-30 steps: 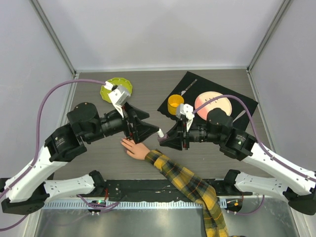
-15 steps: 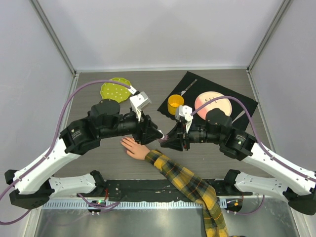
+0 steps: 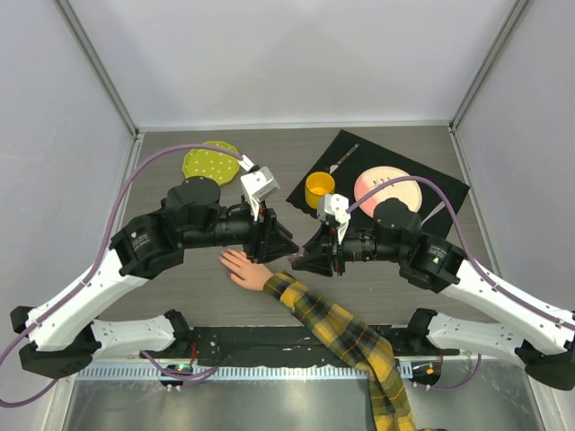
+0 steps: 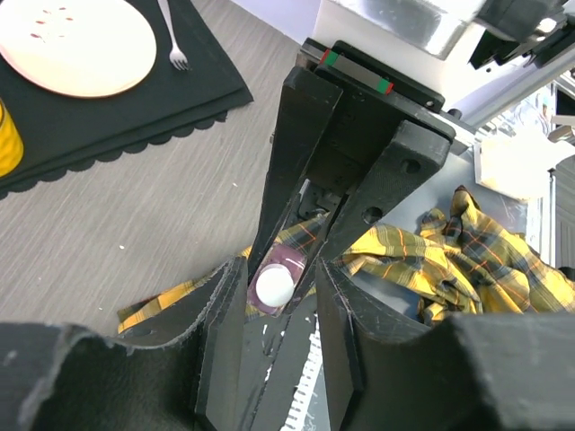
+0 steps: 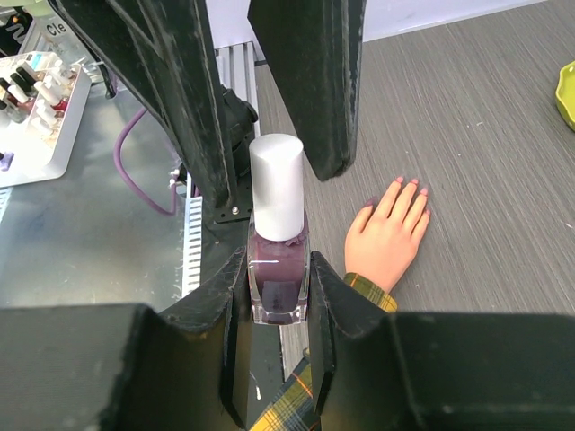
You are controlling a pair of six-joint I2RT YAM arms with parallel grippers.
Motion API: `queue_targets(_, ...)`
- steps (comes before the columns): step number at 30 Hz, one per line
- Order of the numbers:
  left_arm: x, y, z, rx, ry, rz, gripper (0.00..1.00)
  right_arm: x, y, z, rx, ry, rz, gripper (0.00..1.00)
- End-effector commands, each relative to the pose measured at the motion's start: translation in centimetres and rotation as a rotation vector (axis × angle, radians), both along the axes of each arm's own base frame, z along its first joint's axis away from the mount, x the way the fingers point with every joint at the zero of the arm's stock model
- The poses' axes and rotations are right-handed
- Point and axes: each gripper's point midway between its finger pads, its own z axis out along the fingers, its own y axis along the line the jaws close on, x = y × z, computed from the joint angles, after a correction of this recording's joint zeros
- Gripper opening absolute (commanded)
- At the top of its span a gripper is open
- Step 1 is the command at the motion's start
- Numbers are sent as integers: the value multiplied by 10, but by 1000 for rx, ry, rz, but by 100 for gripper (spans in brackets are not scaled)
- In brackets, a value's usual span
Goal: Paint the nails
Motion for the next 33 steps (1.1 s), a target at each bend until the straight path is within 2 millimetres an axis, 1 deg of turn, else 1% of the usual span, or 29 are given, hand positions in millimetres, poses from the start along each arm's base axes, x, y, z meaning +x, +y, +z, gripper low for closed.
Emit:
queue_targets(1,-4,-2,11,-20,-15,-38,39,-3,0,31,76,-67,13,1)
queue_targets(5,-5,-5,6,-3,-4,-50,37,-1,1,31,74,-69,6,1)
queue_targets(6,-5,-5,4,4,-2,-52,33,-1,1,30,72,-68,3,1)
queue_targets(8,-6,-6,4,5,1,-60,30,0,1,29,69,-68,3,1)
queue_targets(11,-7,-5,5,1,-5,-67,22,0,1,30,69,-69,-3,1)
queue_targets(13,-8,-4,4,5,-6,-72,5,2,1,29,68,-71,-14,1)
queue_targets(14,-7,-4,3,9,-6,-67,0,3,1,29,66,-69,-20,1)
queue_targets(15,-3,-3,2,16,-10,-44,0,5,1,29,65,-70,-28,1)
queue_targets(16,-1,-1,2,17,-12,-25,0,8,1,28,62,-71,-49,4)
queue_targets(17,1,0,1,18,-14,-7,0,11,0,27,58,-70,-64,11)
queue_targets(18,12,4,0,29,-26,60,0,14,0,26,52,-66,-81,18)
queue_targets(19,18,7,0,33,-32,98,0,24,-2,23,37,-61,-139,26)
queue_targets(20,23,10,-1,42,-36,130,0,29,-3,21,32,-54,-172,45)
queue_targets(21,27,13,-2,55,-40,165,0,34,-4,17,18,-47,-204,53)
queue_targets(22,39,18,-4,71,-54,231,0,39,-6,14,6,-42,-237,61)
queue_targets(23,46,19,-6,86,-55,270,0,49,-10,10,-8,-40,-301,73)
queue_targets(24,49,19,-8,98,-53,287,0,54,-13,8,-12,-33,-333,78)
queue_targets(25,65,27,-10,119,-75,381,0,57,-15,4,-20,-28,-361,82)
queue_targets(26,71,29,-13,132,-75,418,0,66,-23,-1,-31,-29,-433,84)
queue_targets(27,79,27,-18,149,-70,455,0,70,-27,-5,-31,-18,-469,90)
queue_targets(29,97,30,-27,178,-77,553,0,86,-45,-11,-38,-19,-607,91)
queue_targets(31,114,22,-41,209,-69,618,0,93,-57,-14,-26,1,-694,91)
queue_targets(32,127,29,-49,239,-88,701,0,94,-64,-16,-21,2,-724,91)
queue_targets(33,141,23,-63,279,-95,749,0,100,-73,-19,-23,-5,-782,90)
